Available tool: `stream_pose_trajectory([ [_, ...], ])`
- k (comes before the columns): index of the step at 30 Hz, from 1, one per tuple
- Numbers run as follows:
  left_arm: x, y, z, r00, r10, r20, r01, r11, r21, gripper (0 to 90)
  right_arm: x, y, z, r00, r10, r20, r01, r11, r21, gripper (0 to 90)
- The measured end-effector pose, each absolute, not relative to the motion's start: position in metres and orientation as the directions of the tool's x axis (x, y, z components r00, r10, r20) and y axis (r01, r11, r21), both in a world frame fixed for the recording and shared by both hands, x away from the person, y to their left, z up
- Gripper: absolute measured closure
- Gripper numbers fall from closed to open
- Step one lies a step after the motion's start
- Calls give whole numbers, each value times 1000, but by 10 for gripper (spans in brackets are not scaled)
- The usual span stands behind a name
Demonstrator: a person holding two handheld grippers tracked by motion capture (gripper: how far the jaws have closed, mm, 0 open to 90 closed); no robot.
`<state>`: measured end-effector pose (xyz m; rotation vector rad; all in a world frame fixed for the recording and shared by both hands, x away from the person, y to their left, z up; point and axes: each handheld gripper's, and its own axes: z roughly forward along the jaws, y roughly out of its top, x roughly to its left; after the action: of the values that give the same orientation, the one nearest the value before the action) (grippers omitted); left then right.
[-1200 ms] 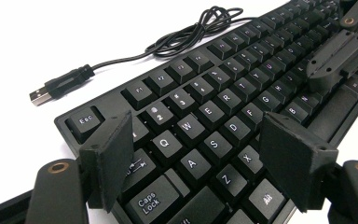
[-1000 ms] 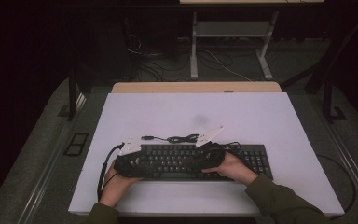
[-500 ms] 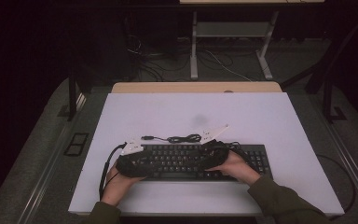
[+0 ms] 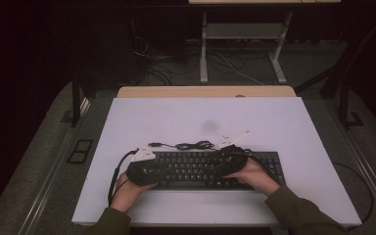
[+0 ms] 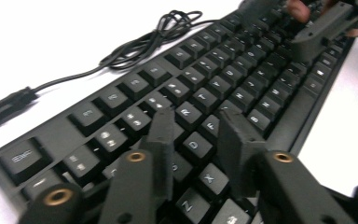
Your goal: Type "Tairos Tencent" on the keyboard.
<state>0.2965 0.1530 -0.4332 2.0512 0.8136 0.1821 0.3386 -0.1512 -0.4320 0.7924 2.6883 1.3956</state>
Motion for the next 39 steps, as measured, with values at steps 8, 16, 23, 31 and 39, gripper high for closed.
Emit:
stream_pose_trajectory([
  [8, 299, 147, -433, 813, 549, -194, 469, -421, 776, 864, 336, -159, -432, -859, 468, 207, 440, 469, 766, 295],
  [16, 299, 145, -434, 828, 522, -204, 467, -441, 767, 894, 336, -162, -432, -855, 477, 202, 440, 463, 769, 294],
  [23, 298, 142, -435, 834, 514, -203, 467, -460, 755, 894, 335, -161, -432, -855, 479, 199, 439, 465, 769, 285],
  [31, 299, 141, -437, 838, 509, -195, 463, -477, 747, 894, 335, -161, -432, -855, 479, 199, 439, 465, 769, 284],
  [39, 299, 139, -439, 840, 508, -192, 464, -488, 739, 895, 335, -160, -432, -855, 479, 197, 438, 466, 769, 284],
])
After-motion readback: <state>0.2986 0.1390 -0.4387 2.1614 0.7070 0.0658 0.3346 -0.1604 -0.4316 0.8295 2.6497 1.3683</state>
